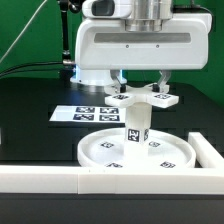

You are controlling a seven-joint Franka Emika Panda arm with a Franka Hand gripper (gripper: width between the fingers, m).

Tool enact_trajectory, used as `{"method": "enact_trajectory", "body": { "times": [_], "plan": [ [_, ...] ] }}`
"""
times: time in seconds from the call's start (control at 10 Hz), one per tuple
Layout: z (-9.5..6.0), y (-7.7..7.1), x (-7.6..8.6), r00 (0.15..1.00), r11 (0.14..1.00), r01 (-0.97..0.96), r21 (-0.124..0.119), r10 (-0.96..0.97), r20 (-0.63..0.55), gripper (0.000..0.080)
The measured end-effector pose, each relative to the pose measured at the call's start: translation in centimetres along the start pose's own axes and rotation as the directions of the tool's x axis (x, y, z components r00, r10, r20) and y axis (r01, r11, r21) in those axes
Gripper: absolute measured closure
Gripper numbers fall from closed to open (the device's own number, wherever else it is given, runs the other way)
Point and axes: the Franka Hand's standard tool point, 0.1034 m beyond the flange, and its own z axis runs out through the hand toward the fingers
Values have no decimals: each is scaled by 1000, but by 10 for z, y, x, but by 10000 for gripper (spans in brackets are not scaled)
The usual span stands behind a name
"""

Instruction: Assemble round table

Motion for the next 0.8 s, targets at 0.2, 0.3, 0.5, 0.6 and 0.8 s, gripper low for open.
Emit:
{"method": "enact_trajectory", "body": {
  "times": [0.2,0.3,0.5,0.6,0.8],
  "plan": [
    [0,1,-1,988,988,-157,12,157,-3,359],
    [1,1,-1,957,957,-290,17,290,0,359],
    [1,-1,-1,893,893,-450,23,450,-2,359],
    [1,-2,-1,837,836,-547,39,547,3,359],
    [1,-5,-1,706,704,-708,46,708,17,359]
  ]
}}
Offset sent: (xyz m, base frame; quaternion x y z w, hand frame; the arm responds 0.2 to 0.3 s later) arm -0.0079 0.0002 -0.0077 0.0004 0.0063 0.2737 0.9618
